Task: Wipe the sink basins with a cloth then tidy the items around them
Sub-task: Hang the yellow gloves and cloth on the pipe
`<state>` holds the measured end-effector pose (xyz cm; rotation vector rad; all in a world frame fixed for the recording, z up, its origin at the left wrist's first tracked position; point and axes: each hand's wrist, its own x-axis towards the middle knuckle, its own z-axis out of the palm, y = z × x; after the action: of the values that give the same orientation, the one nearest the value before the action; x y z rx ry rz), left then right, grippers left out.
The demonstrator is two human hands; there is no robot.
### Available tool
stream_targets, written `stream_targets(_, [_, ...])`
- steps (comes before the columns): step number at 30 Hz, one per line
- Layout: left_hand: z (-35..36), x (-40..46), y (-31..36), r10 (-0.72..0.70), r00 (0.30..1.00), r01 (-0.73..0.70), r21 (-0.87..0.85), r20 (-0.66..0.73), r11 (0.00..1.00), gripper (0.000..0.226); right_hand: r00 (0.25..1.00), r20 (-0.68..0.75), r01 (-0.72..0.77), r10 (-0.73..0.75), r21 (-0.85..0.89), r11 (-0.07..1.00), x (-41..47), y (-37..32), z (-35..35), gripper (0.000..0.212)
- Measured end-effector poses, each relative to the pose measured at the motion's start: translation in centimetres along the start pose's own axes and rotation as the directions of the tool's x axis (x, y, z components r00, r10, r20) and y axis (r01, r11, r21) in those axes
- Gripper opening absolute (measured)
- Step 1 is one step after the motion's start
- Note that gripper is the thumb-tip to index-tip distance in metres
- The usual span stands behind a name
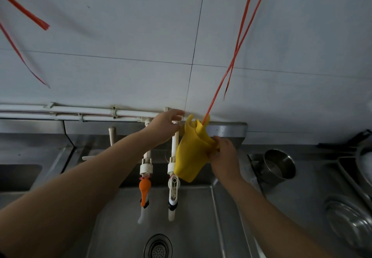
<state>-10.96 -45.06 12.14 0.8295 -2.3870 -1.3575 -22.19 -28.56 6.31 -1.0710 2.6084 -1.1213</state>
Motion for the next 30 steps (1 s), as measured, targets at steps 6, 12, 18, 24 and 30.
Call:
stream_targets(6, [-1.4,-3.3,0.0,-0.028,0.999,0.029,-0.021,0.037,0.999,0.043,0.998,-0.069,-0.005,0.003,-0.028,1.0,-2.2,-1.0,-0.8,0.03])
stream_targets(12, [-3.7,-8.3,-0.2,0.006,0.999,-0.005,-0.019,0.054,1.0,0.034,0.989,-0.133,0.061,-0.067,-0.049,0.997,-6.5,-4.1,-2.5,0.037])
stream_targets(18, [-6.8,-15.5,-1.7,0.025,0.993,-0.028,0.024,0.117,0.999,0.023,0.977,-0.115,0.148,-0.178,-0.228,0.962,-13.0,-9.7,-3.1,0.024])
stream_targets(24, [-9.9,-23.0,-4.9,-0.061,0.985,0.028,0.194,0.163,0.981,0.017,0.944,0.043,0.322,-0.327,-0.329,0.888,-18.4,-13.7,-0.6,0.02])
stream_targets(30, [-11.6,-31.1,-8.9,-0.175,0.979,0.097,0.518,0.104,0.85,0.026,0.87,0.307,0.484,-0.386,-0.376,0.79,-22.1,-15.3,2.5,0.023])
